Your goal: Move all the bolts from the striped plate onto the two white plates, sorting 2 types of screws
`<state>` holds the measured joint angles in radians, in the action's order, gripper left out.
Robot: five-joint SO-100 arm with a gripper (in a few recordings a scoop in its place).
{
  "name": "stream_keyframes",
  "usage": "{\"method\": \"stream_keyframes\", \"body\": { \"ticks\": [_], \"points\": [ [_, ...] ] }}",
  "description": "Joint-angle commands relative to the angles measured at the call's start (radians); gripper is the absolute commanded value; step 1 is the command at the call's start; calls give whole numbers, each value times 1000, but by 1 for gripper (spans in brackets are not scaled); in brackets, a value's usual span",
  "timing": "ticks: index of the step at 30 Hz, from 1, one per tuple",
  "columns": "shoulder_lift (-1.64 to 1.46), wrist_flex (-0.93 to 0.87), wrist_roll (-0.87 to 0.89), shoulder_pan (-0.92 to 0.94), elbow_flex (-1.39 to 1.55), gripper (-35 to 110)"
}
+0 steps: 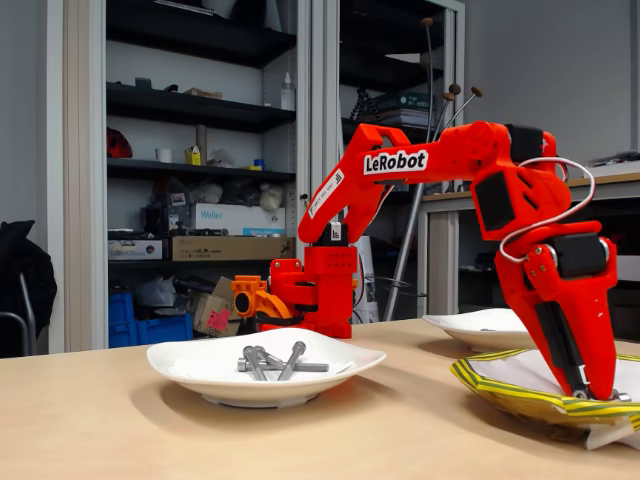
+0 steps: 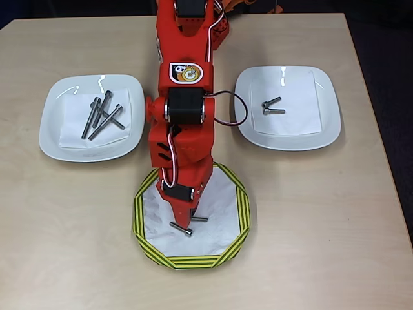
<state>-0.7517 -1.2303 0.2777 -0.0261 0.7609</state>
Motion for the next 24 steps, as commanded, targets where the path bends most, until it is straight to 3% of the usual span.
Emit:
{"method": "stream_keyframes", "body": {
  "ticks": [1,24],
  "points": [
    [8,-21,29,-17,-46,5],
    [95,-176,278,-5,-81,5]
  ]
}}
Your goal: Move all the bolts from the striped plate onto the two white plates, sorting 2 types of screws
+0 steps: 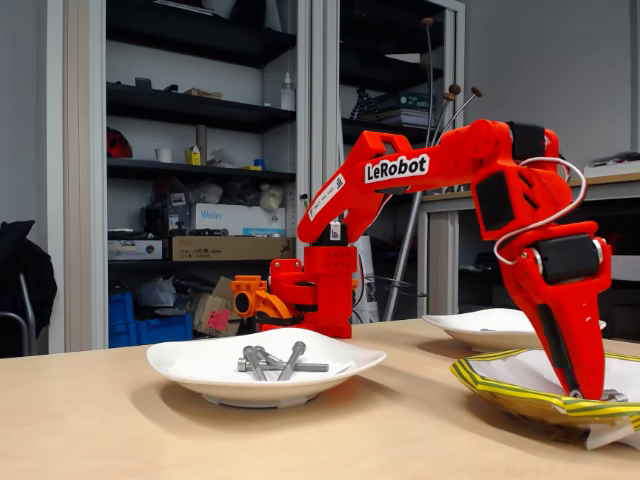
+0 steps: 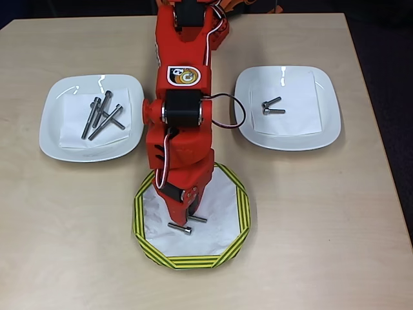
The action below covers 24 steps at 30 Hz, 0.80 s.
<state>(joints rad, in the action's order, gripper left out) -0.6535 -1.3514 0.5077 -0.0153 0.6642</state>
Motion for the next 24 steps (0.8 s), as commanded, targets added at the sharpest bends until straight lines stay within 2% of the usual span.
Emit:
{"method": "stream_keyframes", "body": {
  "ticks": [1,16,24],
  "points": [
    [-5,-63,58,-17,15,5],
    [15,-100,140,-37,-49,0],
    [5,-270,195,-57,-236,0]
  ]
}}
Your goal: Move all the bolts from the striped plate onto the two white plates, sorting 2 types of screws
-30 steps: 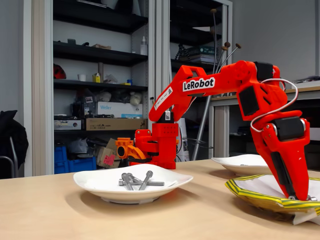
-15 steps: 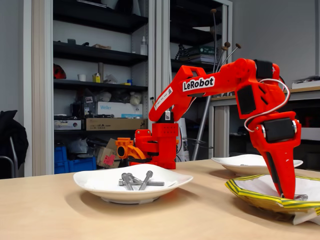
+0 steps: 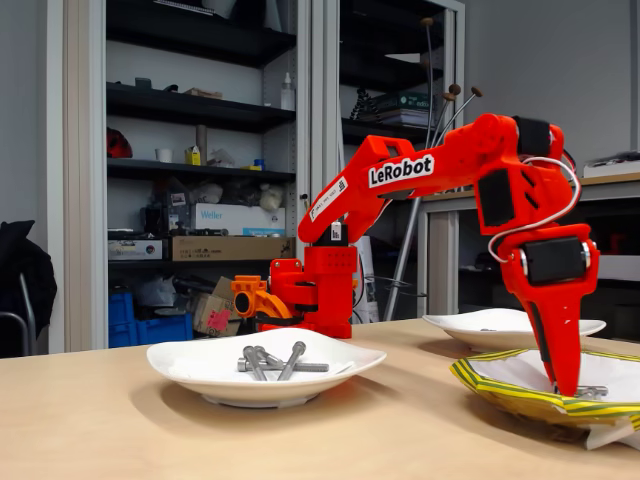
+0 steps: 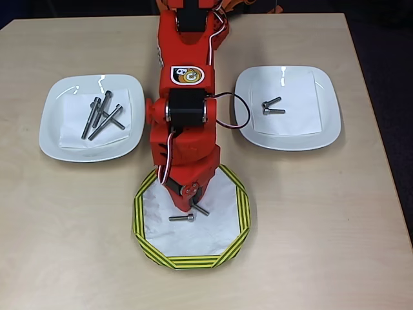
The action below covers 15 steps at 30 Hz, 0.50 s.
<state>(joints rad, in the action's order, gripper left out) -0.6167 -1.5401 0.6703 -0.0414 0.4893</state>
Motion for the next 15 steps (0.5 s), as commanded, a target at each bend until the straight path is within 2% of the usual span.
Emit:
{"method": "stream_keyframes", "body": {
  "ticks": [1,8,15],
  "points": [
    [-35,-107,38,-32,-89,0],
    [-164,-196,127,-51,-75,0],
    [-514,-161,353,-149,360,0]
  ]
}}
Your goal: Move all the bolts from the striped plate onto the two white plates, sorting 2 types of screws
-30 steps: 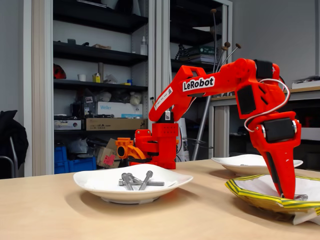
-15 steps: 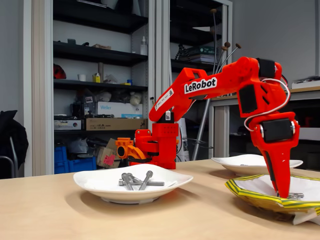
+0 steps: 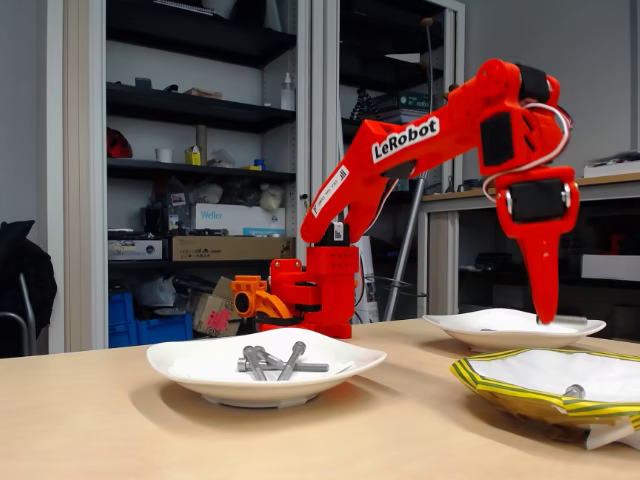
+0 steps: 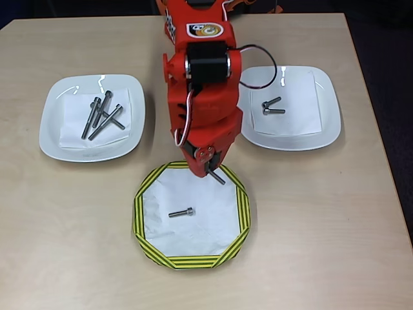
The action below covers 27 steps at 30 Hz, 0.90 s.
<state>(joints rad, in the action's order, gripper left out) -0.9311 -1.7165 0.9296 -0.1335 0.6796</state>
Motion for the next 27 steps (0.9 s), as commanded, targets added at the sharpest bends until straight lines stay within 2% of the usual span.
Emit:
{"method": "stream_keyframes", "body": {
  "ticks": [1,8,17,22,27],
  "points": [
    [-258,34,135,-78,250,0],
    [-626,233,426,-285,793,0],
    [-919,451,784,-558,1261,0],
    [-971,534,873,-621,1378,0],
    [-982,594,859,-626,1401,15]
  ]
}}
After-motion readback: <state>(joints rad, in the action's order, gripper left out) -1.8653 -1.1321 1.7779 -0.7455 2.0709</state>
